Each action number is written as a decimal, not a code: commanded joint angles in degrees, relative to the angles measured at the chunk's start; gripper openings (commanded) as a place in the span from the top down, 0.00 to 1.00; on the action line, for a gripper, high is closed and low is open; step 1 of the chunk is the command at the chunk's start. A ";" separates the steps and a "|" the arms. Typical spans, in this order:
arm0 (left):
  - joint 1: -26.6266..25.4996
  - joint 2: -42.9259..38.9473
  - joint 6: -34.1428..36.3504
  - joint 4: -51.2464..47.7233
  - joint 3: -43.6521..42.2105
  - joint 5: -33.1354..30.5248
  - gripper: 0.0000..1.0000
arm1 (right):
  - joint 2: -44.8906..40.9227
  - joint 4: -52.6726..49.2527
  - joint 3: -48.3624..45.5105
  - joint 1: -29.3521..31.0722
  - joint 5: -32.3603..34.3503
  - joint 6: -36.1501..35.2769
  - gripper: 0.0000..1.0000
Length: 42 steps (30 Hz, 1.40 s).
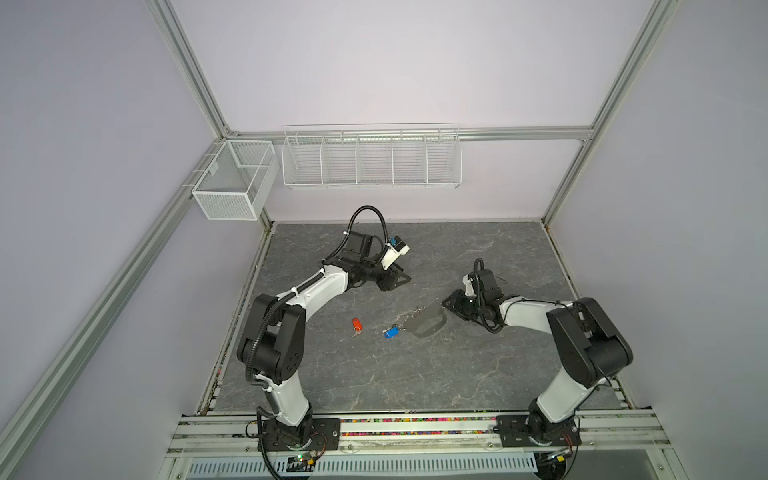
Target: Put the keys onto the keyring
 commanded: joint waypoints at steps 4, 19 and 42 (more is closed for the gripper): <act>0.14 -0.29 1.55 -2.16 -0.88 1.39 0.53 | 1.31 1.48 -1.47 0.86 0.47 4.35 0.67; 0.09 0.04 3.20 -5.00 -0.03 0.69 0.53 | 1.28 -0.38 -0.98 1.98 5.12 4.09 0.84; 0.48 -8.19 6.17 -2.65 -1.19 -5.36 0.54 | -9.55 -19.05 14.51 4.96 6.59 -49.16 0.93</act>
